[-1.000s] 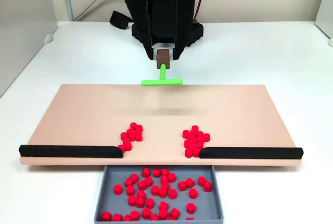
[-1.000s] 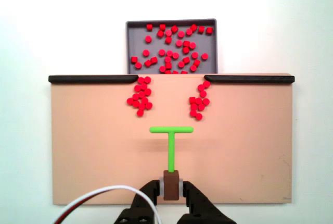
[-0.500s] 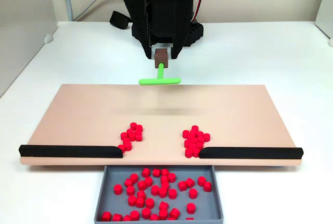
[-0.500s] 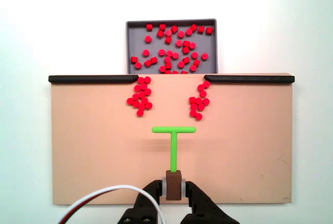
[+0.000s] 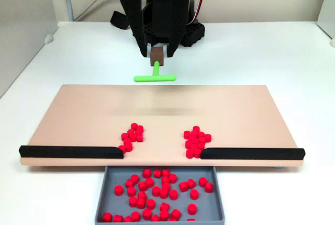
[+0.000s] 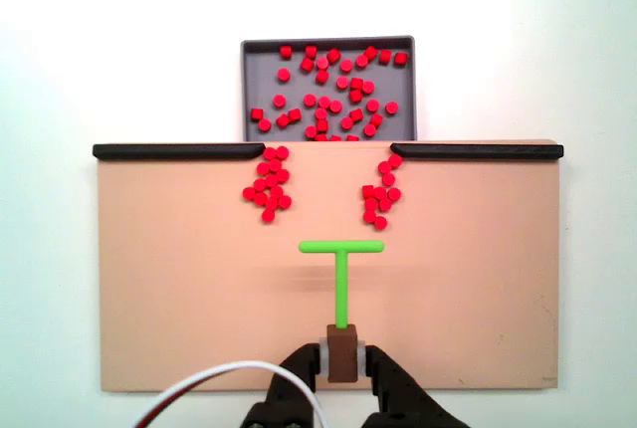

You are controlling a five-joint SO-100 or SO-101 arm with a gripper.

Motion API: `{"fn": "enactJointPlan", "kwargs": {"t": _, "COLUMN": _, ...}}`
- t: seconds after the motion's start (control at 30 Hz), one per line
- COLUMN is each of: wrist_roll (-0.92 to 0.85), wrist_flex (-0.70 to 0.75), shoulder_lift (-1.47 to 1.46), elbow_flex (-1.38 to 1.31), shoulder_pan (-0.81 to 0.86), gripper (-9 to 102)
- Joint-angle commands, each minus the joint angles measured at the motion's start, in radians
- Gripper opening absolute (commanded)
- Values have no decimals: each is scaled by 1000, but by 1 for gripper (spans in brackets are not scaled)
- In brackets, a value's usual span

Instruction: Push granules from bottom to the grey container

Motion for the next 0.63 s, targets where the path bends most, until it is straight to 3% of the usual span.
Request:
{"fn": "enactJointPlan", "kwargs": {"t": 0.0, "wrist_roll": -17, "wrist_flex": 2, "shoulder_lift": 29, "elbow_flex": -8, "shoulder_pan": 3, "gripper": 0}}
{"fn": "enactJointPlan", "kwargs": {"t": 0.6, "wrist_roll": -17, "wrist_flex": -9, "shoulder_lift": 28, "elbow_flex": -12, "shoulder_pan": -2, "gripper": 0}}
